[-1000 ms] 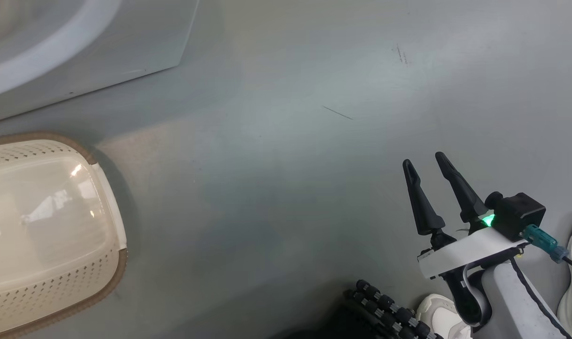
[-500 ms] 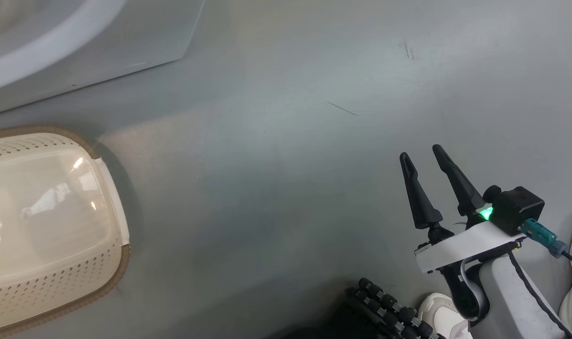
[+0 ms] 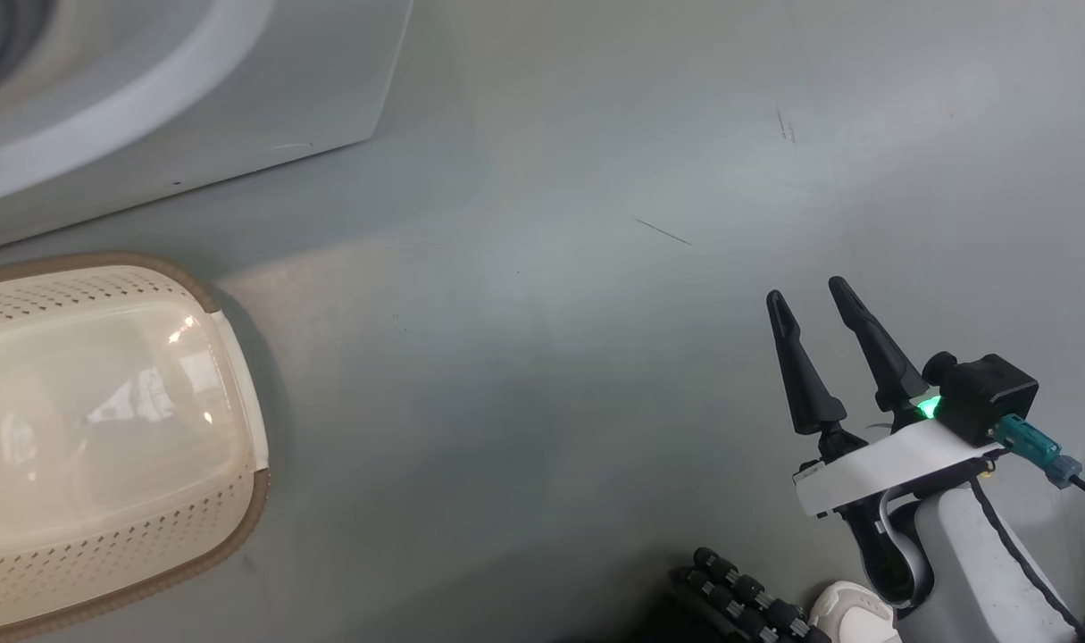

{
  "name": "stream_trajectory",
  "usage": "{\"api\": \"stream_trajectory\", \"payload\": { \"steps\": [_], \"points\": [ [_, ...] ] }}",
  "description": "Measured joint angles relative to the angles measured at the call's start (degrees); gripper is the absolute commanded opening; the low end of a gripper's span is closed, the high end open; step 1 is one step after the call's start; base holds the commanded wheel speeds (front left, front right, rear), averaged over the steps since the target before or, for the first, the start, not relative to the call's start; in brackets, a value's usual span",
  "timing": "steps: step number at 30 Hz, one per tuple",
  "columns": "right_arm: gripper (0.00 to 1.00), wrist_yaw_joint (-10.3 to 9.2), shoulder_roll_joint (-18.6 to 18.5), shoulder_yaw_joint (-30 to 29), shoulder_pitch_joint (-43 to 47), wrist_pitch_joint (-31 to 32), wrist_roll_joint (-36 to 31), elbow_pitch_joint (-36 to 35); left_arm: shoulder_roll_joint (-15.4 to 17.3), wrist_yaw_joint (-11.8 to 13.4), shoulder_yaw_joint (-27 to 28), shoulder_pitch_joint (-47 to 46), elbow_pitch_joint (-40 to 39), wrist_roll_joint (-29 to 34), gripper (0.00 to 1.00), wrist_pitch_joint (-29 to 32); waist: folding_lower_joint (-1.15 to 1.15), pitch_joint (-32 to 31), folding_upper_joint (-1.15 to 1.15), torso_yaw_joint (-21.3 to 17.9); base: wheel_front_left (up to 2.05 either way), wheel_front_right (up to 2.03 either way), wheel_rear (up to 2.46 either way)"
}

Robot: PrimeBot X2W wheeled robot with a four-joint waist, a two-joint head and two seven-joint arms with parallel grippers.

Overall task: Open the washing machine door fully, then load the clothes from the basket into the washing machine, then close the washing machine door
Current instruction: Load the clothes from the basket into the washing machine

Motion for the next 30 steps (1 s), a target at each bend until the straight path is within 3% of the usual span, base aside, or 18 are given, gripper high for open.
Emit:
{"api": "stream_trajectory", "payload": {
  "steps": [17,30],
  "points": [
    [1.00,0.00,-0.5,-1.7,0.1,0.0,0.0,1.1,-4.5,2.1,0.2,3.5,4.8,0.1,1.00,0.0,0.00,-6.4,0.00,2.3,0.00,0.00,0.00],
    [1.00,0.00,-0.8,-3.6,0.2,0.0,0.0,0.9,-9.3,2.4,0.7,5.9,5.4,-0.9,1.00,0.0,0.00,-9.3,0.00,6.5,0.00,0.00,0.00]
  ]
}}
